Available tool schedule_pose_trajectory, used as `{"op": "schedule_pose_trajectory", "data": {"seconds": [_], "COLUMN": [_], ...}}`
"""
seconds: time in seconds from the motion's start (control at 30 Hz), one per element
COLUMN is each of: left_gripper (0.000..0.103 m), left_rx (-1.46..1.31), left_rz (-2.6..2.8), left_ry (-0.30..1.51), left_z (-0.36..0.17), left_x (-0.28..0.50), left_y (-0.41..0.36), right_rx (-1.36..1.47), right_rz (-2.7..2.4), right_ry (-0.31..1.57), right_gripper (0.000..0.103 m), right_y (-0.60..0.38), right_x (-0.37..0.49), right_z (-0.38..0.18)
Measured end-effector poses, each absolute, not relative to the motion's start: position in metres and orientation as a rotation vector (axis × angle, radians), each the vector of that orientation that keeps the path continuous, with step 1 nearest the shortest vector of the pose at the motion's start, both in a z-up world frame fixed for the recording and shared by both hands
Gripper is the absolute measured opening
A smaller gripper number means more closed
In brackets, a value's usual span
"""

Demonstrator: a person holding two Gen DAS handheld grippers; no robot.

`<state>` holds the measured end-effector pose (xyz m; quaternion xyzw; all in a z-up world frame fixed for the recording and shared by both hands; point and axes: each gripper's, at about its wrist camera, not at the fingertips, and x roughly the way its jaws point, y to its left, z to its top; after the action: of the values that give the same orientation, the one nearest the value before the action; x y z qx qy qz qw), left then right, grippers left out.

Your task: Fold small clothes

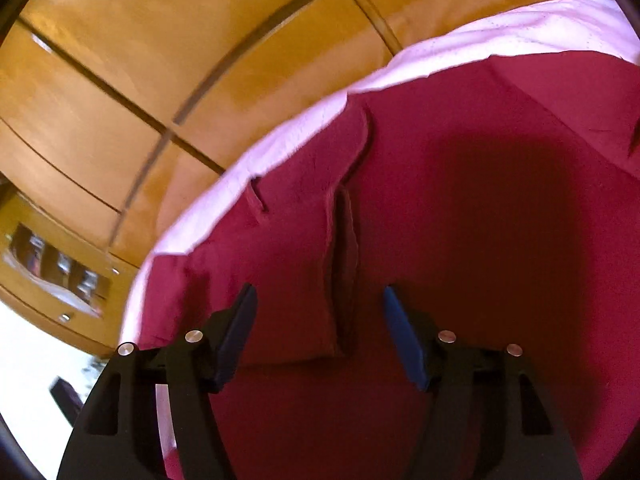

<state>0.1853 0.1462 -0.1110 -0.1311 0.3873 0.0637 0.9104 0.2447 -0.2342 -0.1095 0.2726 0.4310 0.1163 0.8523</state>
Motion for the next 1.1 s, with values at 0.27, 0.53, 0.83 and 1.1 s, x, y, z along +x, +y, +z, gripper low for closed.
{"op": "schedule_pose_trajectory", "data": {"seconds": [0.27,0.53,0.83,1.1], "left_gripper": [0.101,0.101,0.101,0.101], "left_rx": [-0.092,-0.048,-0.171,-0.101], "left_rz": [0.175,0.174,0.085,0.049], "left_ry": [0.856,0.895,0.725,0.769], "left_z": [-0.113,-0.117,-0.059,-0.078], "left_x": [0.209,0.206,0.174,0.245], "left_y": [0.118,0.111,0.103,0.055], "right_rx": [0.429,0.433,0.535,0.348], "right_rz": [0.157,0.042,0.065,0.135], "right_ry": [0.799,0.843,0.789,0.602], "right_gripper": [0.005,0.005,0.019,0.043], "right_y": [-0.235,-0.275,-0.290,-0.234], "right_x": [0.242,0.253,0.243,0.213], "right_z": [-0.079,-0.106,-0.115,-0.056]}}
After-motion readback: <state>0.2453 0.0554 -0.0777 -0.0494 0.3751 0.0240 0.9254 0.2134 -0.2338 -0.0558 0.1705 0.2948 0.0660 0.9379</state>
